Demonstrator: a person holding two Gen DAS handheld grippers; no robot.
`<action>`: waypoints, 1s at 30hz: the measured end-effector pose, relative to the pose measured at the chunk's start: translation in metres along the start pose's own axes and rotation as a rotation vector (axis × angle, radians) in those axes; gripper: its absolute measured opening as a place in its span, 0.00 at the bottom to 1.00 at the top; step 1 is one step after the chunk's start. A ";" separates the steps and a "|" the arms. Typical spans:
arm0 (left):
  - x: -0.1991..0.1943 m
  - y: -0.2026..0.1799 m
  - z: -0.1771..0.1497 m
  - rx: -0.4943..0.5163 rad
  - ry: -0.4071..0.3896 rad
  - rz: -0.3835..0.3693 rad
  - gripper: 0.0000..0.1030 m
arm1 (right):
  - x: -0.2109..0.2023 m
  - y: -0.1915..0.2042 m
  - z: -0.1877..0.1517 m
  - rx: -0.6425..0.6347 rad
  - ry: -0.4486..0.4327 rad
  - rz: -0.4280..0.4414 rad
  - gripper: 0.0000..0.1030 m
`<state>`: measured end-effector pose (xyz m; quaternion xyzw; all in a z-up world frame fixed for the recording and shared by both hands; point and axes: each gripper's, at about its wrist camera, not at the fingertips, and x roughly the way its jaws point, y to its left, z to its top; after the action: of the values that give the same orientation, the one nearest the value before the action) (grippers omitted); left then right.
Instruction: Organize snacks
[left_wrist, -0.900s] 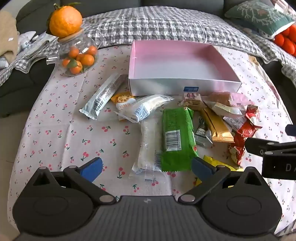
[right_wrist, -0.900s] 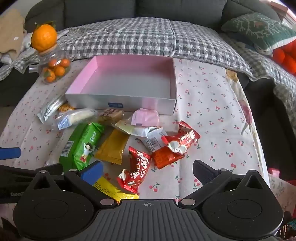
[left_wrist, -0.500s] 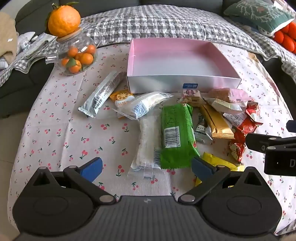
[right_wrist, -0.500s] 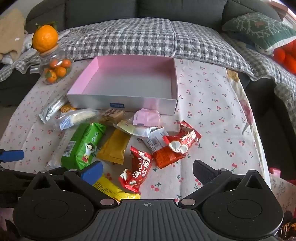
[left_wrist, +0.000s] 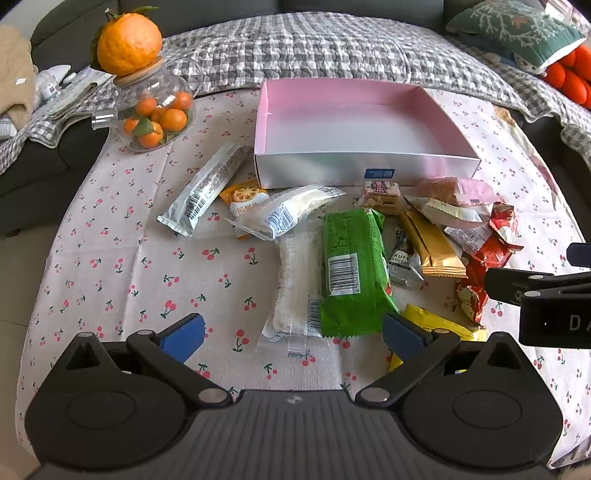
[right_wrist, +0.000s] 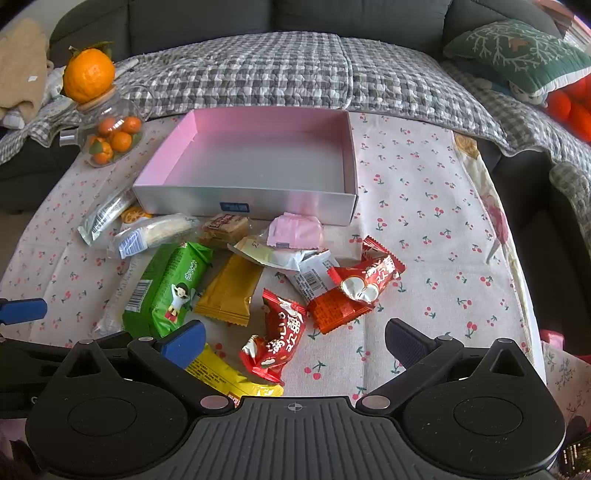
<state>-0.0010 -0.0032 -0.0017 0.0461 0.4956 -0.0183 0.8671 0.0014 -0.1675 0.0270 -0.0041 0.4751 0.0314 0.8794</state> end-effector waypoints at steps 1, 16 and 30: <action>0.000 0.000 0.000 0.000 0.000 0.000 1.00 | 0.000 0.000 0.000 0.000 0.000 0.000 1.00; 0.000 -0.001 -0.001 0.006 -0.006 0.001 1.00 | -0.001 0.000 0.000 -0.001 0.001 0.001 1.00; 0.000 -0.001 -0.002 0.008 -0.011 0.003 1.00 | -0.001 0.000 0.000 0.000 0.001 0.001 1.00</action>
<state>-0.0027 -0.0044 -0.0030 0.0502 0.4908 -0.0192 0.8696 0.0013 -0.1672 0.0277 -0.0037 0.4753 0.0319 0.8792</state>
